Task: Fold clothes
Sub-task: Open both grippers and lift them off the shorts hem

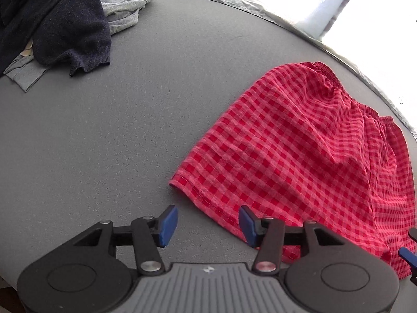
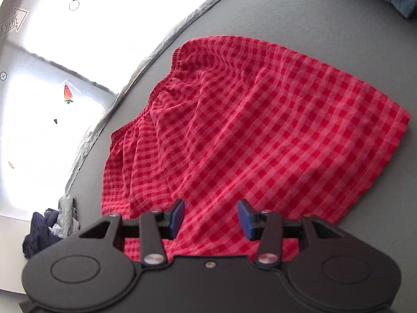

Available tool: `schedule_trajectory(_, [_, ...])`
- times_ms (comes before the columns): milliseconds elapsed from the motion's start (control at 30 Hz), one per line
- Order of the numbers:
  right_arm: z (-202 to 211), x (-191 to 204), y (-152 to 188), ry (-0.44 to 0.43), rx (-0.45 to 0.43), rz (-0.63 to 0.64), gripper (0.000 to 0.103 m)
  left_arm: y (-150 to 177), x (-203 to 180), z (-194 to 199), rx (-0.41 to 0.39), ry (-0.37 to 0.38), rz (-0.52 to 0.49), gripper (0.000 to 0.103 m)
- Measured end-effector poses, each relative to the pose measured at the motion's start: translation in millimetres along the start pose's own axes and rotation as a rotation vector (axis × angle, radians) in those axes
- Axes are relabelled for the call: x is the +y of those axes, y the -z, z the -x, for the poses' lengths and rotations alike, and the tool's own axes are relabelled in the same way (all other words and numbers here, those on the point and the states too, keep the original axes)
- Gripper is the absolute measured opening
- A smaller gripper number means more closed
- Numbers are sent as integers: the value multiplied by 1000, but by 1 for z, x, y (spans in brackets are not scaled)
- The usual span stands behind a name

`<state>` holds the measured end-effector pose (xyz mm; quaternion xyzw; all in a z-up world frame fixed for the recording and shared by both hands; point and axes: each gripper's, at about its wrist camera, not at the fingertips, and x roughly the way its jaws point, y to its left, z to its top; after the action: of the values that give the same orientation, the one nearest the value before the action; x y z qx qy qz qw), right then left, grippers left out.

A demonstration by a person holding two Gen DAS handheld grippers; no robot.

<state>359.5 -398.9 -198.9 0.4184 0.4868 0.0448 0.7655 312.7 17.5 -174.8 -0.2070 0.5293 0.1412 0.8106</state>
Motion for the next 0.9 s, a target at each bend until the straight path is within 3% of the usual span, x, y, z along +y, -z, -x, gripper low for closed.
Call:
schedule_trajectory(67, [-6, 10, 19, -25, 19, -18, 46, -3, 10, -1, 16, 41, 4, 53])
schedule_trajectory(300, [-20, 70, 77, 80, 2, 182, 44, -15, 37, -5, 77, 124, -44, 53])
schedule_trajectory(567, [-64, 175, 162, 569, -200, 956, 38, -36, 78, -6, 110, 213, -55, 55])
schedule_trajectory(633, [-76, 189, 181, 636, -247, 1097, 38, -43, 87, -5, 102, 224, -64, 55])
schedule_trajectory(700, [-88, 206, 199, 638, -262, 1213, 38, -51, 96, -5, 94, 243, -67, 56])
schedule_trajectory(800, [-103, 225, 222, 520, -208, 1274, 34, -61, 108, -5, 88, 263, -57, 58])
schedule_trajectory(900, [-126, 241, 256, 498, -171, 1404, 22, -69, 119, -7, 92, 267, -37, 59])
